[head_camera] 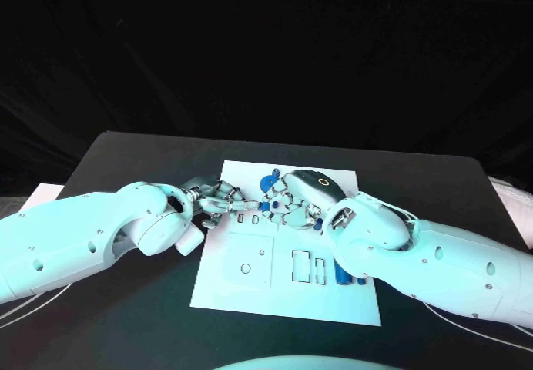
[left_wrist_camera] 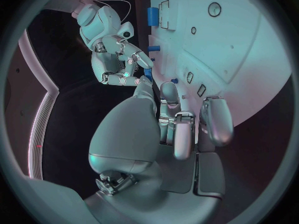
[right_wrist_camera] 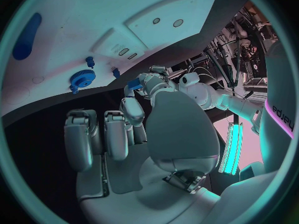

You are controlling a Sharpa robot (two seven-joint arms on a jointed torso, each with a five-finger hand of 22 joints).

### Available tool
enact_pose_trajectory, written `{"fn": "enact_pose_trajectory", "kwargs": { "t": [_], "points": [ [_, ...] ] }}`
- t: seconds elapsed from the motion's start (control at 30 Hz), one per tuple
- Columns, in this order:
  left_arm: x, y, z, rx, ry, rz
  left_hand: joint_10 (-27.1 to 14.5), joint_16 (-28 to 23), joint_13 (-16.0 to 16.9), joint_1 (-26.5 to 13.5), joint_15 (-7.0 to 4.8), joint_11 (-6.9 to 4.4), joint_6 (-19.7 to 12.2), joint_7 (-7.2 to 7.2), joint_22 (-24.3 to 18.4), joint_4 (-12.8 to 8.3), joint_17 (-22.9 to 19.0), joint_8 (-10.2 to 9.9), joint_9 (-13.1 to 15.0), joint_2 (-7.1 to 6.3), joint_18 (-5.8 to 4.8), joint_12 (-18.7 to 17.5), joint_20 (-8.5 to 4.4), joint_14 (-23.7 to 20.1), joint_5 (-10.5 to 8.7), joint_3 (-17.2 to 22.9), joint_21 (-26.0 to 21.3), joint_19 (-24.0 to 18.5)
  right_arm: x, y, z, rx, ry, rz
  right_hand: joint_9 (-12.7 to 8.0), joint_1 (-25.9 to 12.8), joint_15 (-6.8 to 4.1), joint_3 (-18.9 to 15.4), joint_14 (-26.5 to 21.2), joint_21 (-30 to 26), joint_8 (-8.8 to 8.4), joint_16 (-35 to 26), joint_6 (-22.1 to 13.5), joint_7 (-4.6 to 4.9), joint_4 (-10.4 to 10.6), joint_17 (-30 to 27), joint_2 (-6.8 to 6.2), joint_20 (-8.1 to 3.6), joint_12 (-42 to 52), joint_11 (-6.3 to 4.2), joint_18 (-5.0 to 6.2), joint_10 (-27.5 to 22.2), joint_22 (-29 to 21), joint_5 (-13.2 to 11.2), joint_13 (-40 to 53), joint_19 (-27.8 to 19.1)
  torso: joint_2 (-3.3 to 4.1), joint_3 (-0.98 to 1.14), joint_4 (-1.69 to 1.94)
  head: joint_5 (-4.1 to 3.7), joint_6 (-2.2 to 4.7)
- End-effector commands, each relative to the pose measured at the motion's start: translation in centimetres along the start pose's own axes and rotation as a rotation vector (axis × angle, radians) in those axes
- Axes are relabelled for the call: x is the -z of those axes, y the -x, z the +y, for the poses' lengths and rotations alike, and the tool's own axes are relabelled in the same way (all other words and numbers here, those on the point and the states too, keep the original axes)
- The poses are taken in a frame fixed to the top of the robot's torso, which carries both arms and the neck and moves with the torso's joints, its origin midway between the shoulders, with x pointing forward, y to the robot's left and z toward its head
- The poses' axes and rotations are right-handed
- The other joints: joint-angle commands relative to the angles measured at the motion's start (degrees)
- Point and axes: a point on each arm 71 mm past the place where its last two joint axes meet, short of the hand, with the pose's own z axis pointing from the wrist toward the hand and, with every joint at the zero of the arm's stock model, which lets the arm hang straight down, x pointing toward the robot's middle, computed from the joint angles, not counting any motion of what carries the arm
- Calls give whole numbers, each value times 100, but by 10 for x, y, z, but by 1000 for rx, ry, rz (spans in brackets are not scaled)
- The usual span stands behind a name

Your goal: Assemble the parts on the task board

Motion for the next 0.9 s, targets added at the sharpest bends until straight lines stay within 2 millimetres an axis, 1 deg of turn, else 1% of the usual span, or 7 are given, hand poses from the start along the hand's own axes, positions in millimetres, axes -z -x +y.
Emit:
{"fn": "enact_pose_trajectory", "kwargs": {
  "t": [0.03,0.2,0.3,0.5,0.6,0.77,0.9],
  "points": [
    [0,-2,0,32,10,19,56,31,28,-68,-52,-9,40,-20,22,24,1461,34,8,-5,-116,32,-14,590,-33,-18,30,42,0,-1,1,22,1,7,10,6,-22,43,464,-7,28,8,31,-10,10,932,-45,-9,6,-25,-1,17,1008,-34,11,313,-4,-1,7,-8,-12],
    [0,-2,1,50,15,24,84,52,90,-76,-54,-13,47,-25,63,26,1492,42,11,5,-125,75,-15,599,-31,-23,63,58,0,-1,1,24,1,8,12,10,-23,51,465,-5,30,10,36,-13,10,936,-43,-9,8,-27,-2,20,1011,-47,13,315,-2,-2,11,-9,-19],
    [-1,-3,1,51,17,27,99,57,114,-58,-58,-19,55,-33,75,12,1499,52,15,10,-126,95,-18,601,-28,-25,73,62,0,-1,1,23,3,6,12,10,-23,51,465,-5,30,10,36,-13,10,936,-43,-9,8,-27,-2,20,1011,-48,13,315,-4,-1,6,-1,-23],
    [-1,-3,0,41,19,33,112,62,145,85,-76,-39,60,-53,105,-71,1507,78,23,27,-130,117,-33,603,-21,-6,95,69,0,0,3,20,9,-5,14,16,-24,60,465,-7,32,11,42,-16,9,937,-42,-9,12,-29,-1,23,1009,-61,16,314,0,2,4,0,-33],
    [-1,-3,1,39,21,33,111,62,153,167,-82,-45,56,-59,112,-120,1507,86,25,38,-130,118,-39,603,-19,12,98,66,0,1,4,18,11,-11,15,26,-26,70,466,-6,34,11,48,-20,6,939,-41,-10,19,-32,-1,28,1011,-68,21,315,0,1,9,-3,-39],
    [-1,-3,1,34,22,31,104,62,151,253,-86,-51,54,-63,123,-176,1507,94,26,51,-131,108,-44,603,-18,31,105,65,1,2,6,15,17,-17,15,26,-26,70,466,-6,34,11,48,-20,6,939,-41,-10,19,-32,-1,28,1011,-68,21,315,-2,-1,10,5,-49],
    [-1,-2,1,32,24,27,108,62,164,320,-90,-56,55,-68,131,-218,1507,99,25,71,-132,109,-48,603,-16,51,109,64,1,2,7,14,21,-21,15,26,-26,70,466,-6,34,11,48,-20,6,939,-41,-10,19,-32,-1,28,1011,-68,21,315,-1,1,8,14,-58]
  ]
}}
